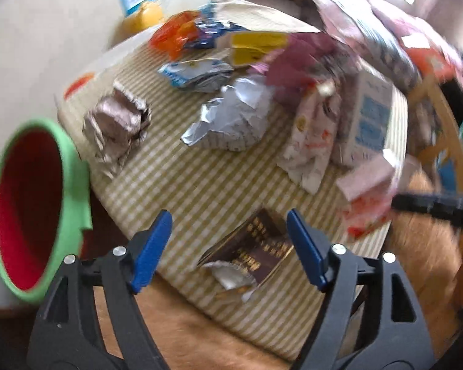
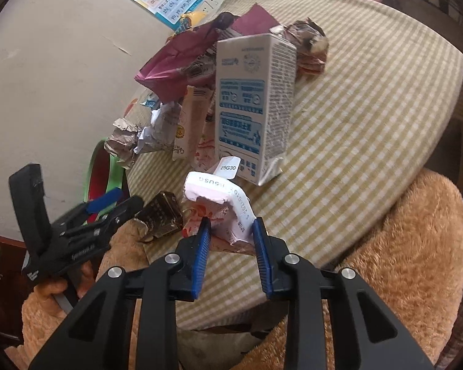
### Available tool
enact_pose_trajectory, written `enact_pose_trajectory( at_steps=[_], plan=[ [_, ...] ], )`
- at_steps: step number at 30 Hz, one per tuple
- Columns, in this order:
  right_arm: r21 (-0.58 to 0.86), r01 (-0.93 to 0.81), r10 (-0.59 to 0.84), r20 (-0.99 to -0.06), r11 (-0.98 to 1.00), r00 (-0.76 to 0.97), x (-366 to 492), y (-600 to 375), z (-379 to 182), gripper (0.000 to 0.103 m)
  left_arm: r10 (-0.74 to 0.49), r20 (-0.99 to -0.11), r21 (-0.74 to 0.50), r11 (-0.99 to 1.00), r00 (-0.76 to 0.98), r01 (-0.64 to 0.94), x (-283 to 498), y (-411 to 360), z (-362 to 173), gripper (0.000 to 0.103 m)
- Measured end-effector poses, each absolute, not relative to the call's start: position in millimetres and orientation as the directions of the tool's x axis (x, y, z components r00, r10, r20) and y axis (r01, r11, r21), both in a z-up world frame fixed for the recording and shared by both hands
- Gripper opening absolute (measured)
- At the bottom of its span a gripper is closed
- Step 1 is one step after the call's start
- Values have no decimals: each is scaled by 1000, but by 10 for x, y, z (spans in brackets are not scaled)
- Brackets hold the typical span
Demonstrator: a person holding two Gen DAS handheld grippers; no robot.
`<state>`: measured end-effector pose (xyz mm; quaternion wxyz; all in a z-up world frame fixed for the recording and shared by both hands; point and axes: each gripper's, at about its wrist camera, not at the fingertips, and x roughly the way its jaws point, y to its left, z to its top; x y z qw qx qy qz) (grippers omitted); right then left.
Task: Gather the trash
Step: 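Grasp the brown cigarette box with the left gripper while the right gripper grasps a pink-white wrapper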
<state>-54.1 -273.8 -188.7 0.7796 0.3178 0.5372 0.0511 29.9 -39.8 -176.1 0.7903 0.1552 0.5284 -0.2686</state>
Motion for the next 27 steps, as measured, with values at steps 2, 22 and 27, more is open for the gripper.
enact_pose_trajectory(
  at_steps=[2,22,27],
  plan=[
    [561,262,433,-800,785,415,-515,-2711,-1894,26,-258,-930,-28,758,260,651,217,-460,-1801,74],
    [577,209,455,-779,790,431,-415,-2446,-1775,3,-263,-951,-96,753,164,651,238,-522,-2072,50],
    [571,232,446,-788,788,425,-412,-2472,-1817,5,-286,-936,-113,794,203,597,284,-336,-1970,48]
  ],
)
